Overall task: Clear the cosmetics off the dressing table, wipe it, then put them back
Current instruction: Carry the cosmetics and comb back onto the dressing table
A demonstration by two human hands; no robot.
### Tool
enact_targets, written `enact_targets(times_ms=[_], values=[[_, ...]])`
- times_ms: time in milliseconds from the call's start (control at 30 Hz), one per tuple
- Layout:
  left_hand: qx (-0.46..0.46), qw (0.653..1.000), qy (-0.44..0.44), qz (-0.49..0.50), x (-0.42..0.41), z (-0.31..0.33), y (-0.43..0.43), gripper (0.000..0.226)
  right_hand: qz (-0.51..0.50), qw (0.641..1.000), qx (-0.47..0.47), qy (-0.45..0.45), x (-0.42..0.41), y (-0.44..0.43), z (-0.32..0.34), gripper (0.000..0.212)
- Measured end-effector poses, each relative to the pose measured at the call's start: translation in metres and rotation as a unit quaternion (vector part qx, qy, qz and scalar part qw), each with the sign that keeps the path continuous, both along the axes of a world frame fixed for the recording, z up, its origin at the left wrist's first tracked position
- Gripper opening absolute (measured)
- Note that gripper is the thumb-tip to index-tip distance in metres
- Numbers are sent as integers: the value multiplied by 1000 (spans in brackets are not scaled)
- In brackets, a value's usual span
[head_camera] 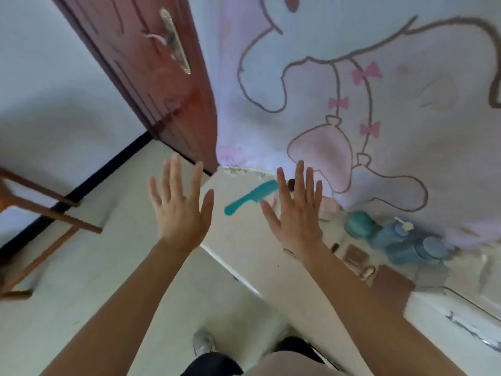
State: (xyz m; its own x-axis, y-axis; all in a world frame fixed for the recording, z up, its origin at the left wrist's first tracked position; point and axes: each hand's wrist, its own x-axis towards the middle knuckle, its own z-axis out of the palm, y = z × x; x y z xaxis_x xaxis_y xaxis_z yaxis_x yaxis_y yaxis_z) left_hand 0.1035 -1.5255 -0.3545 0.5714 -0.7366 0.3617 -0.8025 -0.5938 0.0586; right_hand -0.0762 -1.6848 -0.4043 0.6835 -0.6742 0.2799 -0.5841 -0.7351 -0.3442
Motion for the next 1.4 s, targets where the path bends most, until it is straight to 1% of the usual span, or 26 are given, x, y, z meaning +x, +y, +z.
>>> enact_targets(times_ms=[133, 300, 433, 600, 700, 867, 1033, 1133, 1267, 1400], values=[[-66, 992, -56, 92, 72, 54, 102, 57, 84, 994, -49, -57, 117, 51, 50, 78], [-87, 972, -105, 192, 152, 103, 264, 58, 178, 977, -73, -95, 258, 177, 98, 81], [-81, 953, -112, 270, 199, 126, 384, 59, 274, 954, -70, -99, 347, 293, 122, 84], [-93, 924, -117, 351, 242, 131, 489, 60, 375, 921, -59, -92, 424, 407, 127, 83], [-80, 913, -102, 387, 267, 119, 533, 60, 418, 903, -64, -77, 469, 450, 120, 82], [-30, 896, -31, 441, 318, 94, 585, 64, 452, 890, -38, -45, 551, 503, 93, 84], [1, 875, -6, 484, 413, 88, 627, 67, 486, 873, -15, -33, 661, 553, 79, 86], [4, 869, -7, 495, 490, 101, 647, 68, 499, 866, -2, -45, 739, 576, 87, 87], [-13, 856, -30, 516, 585, 123, 673, 66, 509, 858, -23, -63, 846, 606, 112, 89], [-10, 840, -22, 542, 644, 125, 711, 67, 514, 856, -36, -39, 925, 646, 129, 89]])
